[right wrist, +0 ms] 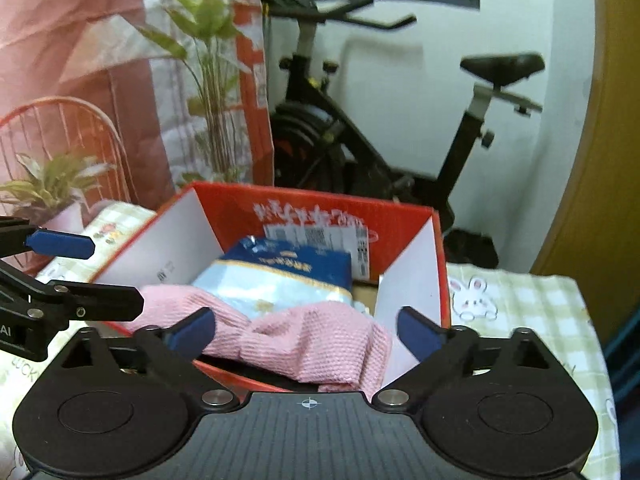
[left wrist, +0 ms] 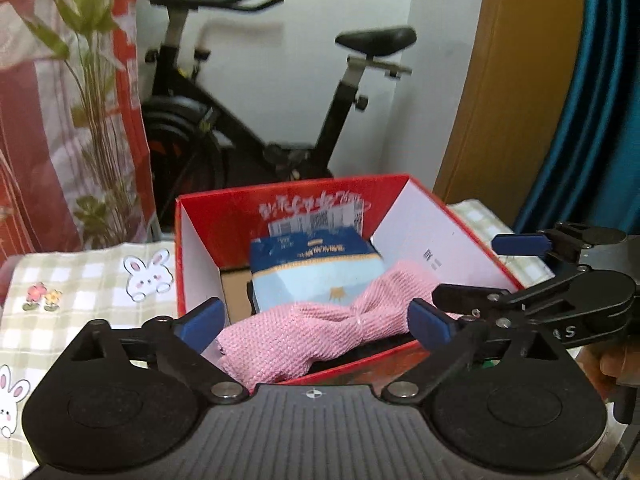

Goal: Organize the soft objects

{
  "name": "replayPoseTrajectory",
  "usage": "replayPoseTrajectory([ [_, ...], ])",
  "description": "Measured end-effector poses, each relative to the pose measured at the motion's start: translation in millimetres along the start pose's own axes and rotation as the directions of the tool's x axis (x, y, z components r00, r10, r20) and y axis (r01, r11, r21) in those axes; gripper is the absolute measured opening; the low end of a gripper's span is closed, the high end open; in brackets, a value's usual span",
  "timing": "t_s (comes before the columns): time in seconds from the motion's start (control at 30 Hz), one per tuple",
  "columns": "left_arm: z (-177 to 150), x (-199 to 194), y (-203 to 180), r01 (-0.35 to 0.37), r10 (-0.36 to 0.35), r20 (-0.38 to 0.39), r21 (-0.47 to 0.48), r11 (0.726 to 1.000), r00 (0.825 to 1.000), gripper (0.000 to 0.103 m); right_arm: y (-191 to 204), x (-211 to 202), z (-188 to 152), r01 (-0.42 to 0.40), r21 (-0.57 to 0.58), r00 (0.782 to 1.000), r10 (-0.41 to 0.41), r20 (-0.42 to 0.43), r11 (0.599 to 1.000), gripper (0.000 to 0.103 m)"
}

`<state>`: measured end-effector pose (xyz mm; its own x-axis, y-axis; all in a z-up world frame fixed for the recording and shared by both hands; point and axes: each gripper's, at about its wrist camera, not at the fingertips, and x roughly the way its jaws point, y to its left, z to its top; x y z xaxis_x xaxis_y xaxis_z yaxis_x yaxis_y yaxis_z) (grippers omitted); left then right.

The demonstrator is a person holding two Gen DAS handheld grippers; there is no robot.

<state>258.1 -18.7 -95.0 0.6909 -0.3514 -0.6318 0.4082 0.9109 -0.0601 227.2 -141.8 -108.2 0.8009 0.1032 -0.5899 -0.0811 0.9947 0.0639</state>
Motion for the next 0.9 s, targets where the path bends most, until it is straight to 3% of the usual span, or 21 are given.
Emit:
replayPoseTrajectory([
  [0.27, -14, -25, 5, -0.044, 0.046, 0.088, -0.032, 0.999, 0.995, 0.103, 5, -34, -17, -0.013, 0.031, 0.991, 0.009, 0.132, 0.999, 0.103],
  [0.57, -50, -43, -7, -0.182, 0.172, 0.202, 0.031, 0.983, 0.964, 0.103, 6, -46, -52, 0.031, 0.061, 0.976, -0.044, 0.215, 0.998, 0.103],
  [0.9, -93, -53, -15, -0.207, 0.204, 0.216, -0.010, 0.978, 0.955, 0.103, 6, -56, -103, 0.038, 0.115, 0.967, -0.066, 0.247, 0.993, 0.103],
])
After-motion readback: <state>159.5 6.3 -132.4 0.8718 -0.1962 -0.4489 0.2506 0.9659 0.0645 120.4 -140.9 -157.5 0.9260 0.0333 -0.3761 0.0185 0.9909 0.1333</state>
